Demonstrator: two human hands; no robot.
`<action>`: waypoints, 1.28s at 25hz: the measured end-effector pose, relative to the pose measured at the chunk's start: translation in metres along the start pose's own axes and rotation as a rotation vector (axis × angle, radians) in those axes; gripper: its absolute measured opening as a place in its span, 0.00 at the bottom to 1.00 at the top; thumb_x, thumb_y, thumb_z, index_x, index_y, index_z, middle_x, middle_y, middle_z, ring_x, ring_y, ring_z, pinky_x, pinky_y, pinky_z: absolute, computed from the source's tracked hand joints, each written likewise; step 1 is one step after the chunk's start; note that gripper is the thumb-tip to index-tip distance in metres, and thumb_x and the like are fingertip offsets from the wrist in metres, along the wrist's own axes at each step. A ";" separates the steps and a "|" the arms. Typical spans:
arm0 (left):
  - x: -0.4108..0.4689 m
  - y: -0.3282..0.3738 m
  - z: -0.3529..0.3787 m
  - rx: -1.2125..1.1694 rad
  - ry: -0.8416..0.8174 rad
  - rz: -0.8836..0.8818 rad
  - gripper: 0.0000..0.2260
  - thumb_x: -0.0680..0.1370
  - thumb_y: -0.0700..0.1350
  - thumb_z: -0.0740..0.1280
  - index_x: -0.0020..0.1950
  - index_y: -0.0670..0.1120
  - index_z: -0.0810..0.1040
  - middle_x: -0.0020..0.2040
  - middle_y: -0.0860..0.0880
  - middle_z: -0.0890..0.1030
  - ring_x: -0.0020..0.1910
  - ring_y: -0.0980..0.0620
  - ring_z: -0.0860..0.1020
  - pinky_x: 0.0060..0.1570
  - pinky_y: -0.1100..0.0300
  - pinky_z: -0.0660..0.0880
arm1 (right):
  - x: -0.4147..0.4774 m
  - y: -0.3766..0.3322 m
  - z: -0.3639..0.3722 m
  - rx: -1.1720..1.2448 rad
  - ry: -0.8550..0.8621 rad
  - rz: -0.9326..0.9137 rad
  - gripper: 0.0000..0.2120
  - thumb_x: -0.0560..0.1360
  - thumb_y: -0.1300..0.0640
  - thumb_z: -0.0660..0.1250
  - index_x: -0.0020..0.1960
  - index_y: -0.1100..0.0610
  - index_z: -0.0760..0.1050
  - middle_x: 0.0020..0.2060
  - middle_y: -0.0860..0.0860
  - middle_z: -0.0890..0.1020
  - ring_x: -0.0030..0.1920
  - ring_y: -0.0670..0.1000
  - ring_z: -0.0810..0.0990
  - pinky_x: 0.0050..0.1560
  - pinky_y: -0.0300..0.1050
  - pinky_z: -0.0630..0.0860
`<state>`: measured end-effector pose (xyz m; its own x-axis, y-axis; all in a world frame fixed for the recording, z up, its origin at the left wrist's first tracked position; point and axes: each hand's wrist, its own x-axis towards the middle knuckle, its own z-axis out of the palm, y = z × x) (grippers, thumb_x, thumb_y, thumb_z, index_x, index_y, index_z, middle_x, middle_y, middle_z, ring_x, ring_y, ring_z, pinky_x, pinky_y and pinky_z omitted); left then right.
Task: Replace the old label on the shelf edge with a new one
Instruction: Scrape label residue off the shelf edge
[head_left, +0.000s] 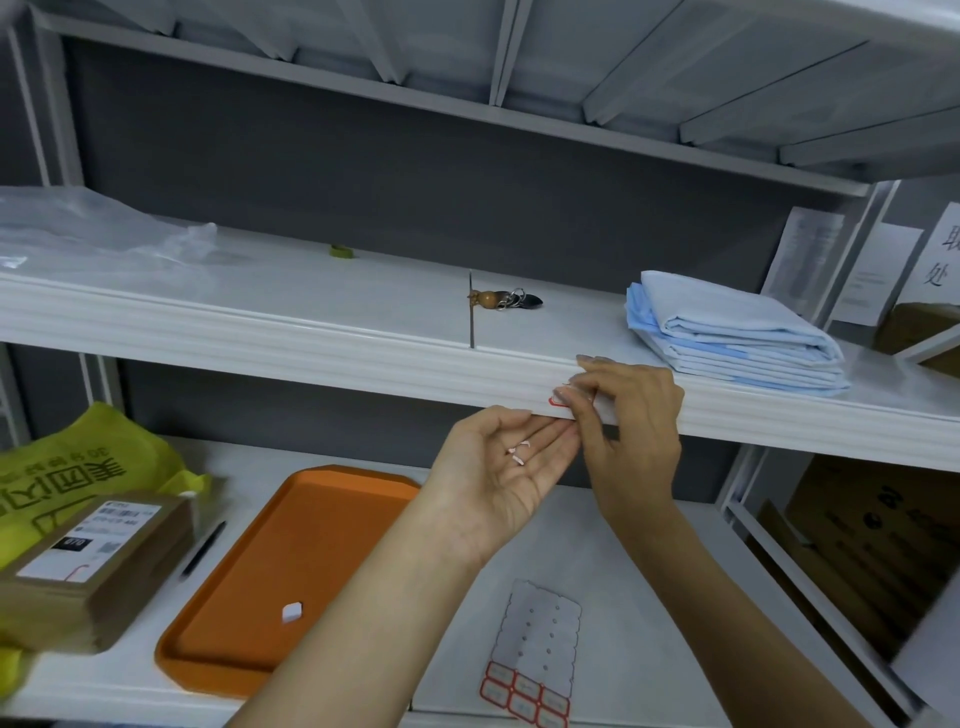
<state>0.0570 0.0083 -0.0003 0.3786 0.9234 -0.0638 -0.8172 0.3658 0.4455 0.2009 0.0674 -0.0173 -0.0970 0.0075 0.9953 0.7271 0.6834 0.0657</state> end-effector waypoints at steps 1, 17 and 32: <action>0.000 0.000 0.000 -0.003 0.000 0.000 0.13 0.76 0.35 0.63 0.57 0.30 0.80 0.55 0.34 0.82 0.54 0.40 0.83 0.54 0.49 0.80 | 0.000 0.001 0.000 0.000 0.000 -0.002 0.06 0.73 0.61 0.72 0.46 0.65 0.81 0.46 0.58 0.83 0.50 0.54 0.78 0.53 0.49 0.73; -0.006 0.001 0.005 -0.004 0.034 -0.004 0.14 0.75 0.35 0.61 0.56 0.28 0.79 0.55 0.33 0.82 0.56 0.39 0.82 0.60 0.49 0.77 | -0.001 -0.004 -0.002 0.014 -0.024 0.041 0.08 0.73 0.60 0.72 0.47 0.65 0.80 0.48 0.58 0.83 0.52 0.54 0.77 0.56 0.47 0.71; -0.007 0.004 0.005 -0.014 0.009 -0.013 0.15 0.75 0.35 0.61 0.55 0.27 0.79 0.55 0.32 0.81 0.56 0.38 0.82 0.61 0.48 0.76 | 0.002 0.000 -0.004 0.032 -0.053 0.005 0.08 0.75 0.59 0.69 0.46 0.64 0.80 0.47 0.58 0.82 0.51 0.54 0.77 0.55 0.45 0.69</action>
<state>0.0534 0.0029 0.0060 0.3853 0.9195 -0.0777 -0.8183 0.3794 0.4318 0.2036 0.0648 -0.0155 -0.1299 0.0489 0.9903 0.7056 0.7062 0.0577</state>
